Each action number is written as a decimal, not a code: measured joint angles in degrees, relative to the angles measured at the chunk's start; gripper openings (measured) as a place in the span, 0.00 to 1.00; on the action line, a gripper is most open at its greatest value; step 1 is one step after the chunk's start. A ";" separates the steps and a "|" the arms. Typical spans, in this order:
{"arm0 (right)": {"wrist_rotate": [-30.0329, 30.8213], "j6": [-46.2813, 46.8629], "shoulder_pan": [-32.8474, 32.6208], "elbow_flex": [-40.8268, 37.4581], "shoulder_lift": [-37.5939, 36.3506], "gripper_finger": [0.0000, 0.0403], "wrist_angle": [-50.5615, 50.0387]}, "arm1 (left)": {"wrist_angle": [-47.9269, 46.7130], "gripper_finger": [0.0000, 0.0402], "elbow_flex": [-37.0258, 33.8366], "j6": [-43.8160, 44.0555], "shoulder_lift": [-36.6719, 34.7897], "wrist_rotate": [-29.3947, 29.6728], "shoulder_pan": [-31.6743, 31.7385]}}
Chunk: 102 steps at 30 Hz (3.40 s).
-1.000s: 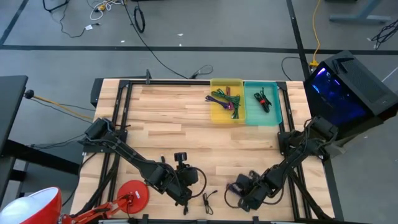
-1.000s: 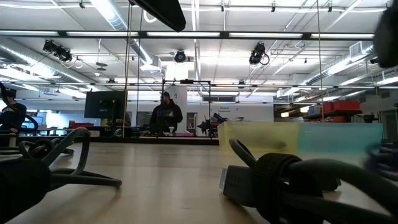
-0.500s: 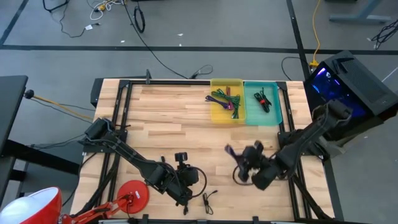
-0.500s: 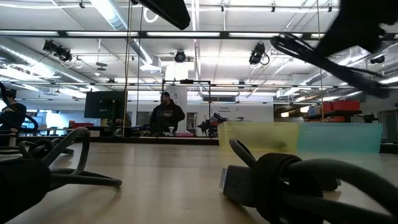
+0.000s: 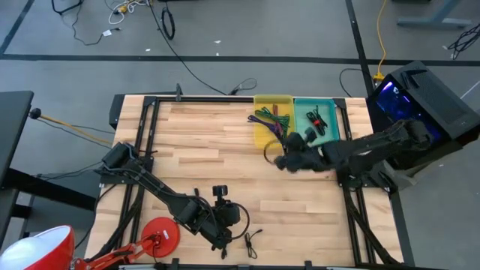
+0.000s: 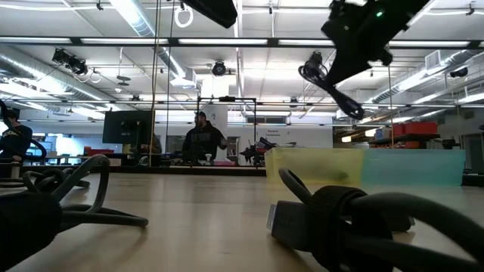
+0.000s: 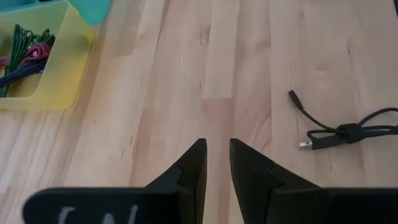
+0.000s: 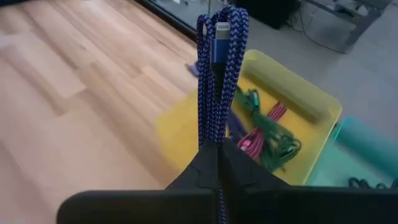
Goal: Pick & Place USB Port
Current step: Put the violet black charger cable into the yellow bin, then put the black charger cable into the blue bin
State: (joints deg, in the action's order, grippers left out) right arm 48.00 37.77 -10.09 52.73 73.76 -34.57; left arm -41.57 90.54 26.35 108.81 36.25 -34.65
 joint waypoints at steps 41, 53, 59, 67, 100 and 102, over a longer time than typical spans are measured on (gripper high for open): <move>-37.64 -27.24 40.15 0.02 12.14 0.46 25.11 | -2.08 0.18 0.00 -6.43 0.00 1.22 5.00; -61.36 -26.06 23.67 0.02 10.58 0.48 28.28 | -27.28 0.18 -0.94 16.39 -0.04 -7.49 4.19; -53.82 -25.34 13.68 0.02 10.58 0.45 27.96 | -35.44 0.18 -6.11 36.64 -0.05 -13.08 1.29; -45.22 -22.36 4.17 0.02 10.58 0.42 27.73 | -35.71 0.18 -13.79 63.53 -0.04 -20.98 -1.92; -29.55 -16.19 -10.18 0.02 10.64 0.40 29.44 | -24.47 0.37 -19.85 80.04 -0.04 -31.31 -4.86; -29.52 -16.19 -10.16 0.02 10.64 0.40 29.44 | -24.27 0.39 -19.85 81.05 -0.04 -31.23 -4.88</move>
State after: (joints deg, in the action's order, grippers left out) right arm 18.48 21.58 -20.25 52.75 84.40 -5.13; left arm -65.83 70.70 107.41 108.77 5.01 -39.53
